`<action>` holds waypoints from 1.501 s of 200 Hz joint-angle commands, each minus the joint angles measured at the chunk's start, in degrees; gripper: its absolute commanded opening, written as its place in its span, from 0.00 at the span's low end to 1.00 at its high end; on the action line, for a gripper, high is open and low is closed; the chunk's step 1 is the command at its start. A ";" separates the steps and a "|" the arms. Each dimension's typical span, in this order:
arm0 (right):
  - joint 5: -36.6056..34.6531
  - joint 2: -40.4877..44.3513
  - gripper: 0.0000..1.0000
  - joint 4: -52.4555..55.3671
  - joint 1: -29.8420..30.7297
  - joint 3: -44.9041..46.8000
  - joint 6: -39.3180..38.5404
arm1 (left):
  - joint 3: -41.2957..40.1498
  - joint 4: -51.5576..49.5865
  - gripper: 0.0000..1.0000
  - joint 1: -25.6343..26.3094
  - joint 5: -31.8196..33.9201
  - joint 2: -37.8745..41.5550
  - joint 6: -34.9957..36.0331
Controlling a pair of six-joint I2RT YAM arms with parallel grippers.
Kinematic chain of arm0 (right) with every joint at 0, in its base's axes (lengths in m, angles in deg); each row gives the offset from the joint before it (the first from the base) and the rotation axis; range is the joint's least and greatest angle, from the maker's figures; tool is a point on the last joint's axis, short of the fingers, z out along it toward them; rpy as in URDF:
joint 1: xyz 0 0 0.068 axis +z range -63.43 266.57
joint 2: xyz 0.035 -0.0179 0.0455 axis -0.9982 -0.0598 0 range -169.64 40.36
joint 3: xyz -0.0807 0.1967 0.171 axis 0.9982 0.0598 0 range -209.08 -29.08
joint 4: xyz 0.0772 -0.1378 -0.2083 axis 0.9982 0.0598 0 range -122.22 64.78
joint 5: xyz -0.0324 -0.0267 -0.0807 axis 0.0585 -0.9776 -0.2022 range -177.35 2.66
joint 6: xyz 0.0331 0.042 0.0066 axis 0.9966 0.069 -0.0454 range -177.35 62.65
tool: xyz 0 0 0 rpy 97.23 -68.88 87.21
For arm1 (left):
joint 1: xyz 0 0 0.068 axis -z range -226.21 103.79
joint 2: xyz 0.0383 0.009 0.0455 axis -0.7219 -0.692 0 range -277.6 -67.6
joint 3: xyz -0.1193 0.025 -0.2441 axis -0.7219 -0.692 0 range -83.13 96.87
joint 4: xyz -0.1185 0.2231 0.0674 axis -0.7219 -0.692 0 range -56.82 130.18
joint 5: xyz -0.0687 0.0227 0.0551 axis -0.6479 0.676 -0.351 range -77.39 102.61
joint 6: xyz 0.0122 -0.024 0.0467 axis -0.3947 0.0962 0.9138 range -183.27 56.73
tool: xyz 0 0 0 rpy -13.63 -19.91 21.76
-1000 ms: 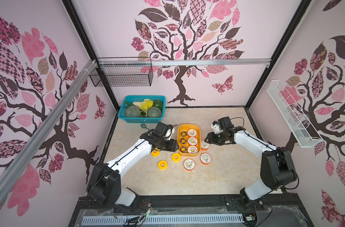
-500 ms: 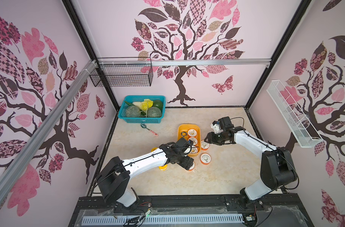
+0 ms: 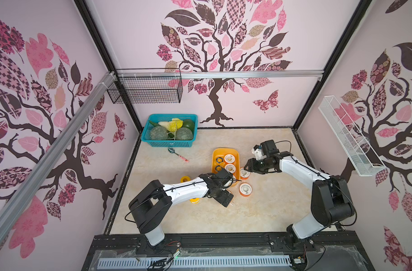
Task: Put the sealing tape into the storage box
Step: Pick up the sealing tape at the center of the board.
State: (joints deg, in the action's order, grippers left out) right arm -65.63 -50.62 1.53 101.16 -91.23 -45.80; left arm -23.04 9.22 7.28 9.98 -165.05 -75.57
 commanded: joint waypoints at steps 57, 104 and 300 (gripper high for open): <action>0.35 -1.55 0.57 -0.35 0.00 -0.41 -0.04 | 4.63 -1.30 0.98 2.14 2.18 -4.03 2.23; 0.35 -1.48 0.57 -0.25 0.00 -0.59 -0.24 | 5.49 -0.59 0.98 2.30 2.39 -5.51 1.50; 0.61 -1.22 0.57 0.18 0.01 -0.57 -0.30 | 8.10 -2.27 0.81 2.25 2.17 -9.12 1.42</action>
State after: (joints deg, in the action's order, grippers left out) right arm -65.43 -51.10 1.58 101.16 -91.23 -45.85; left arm -16.06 7.51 9.34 12.12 -173.09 -73.95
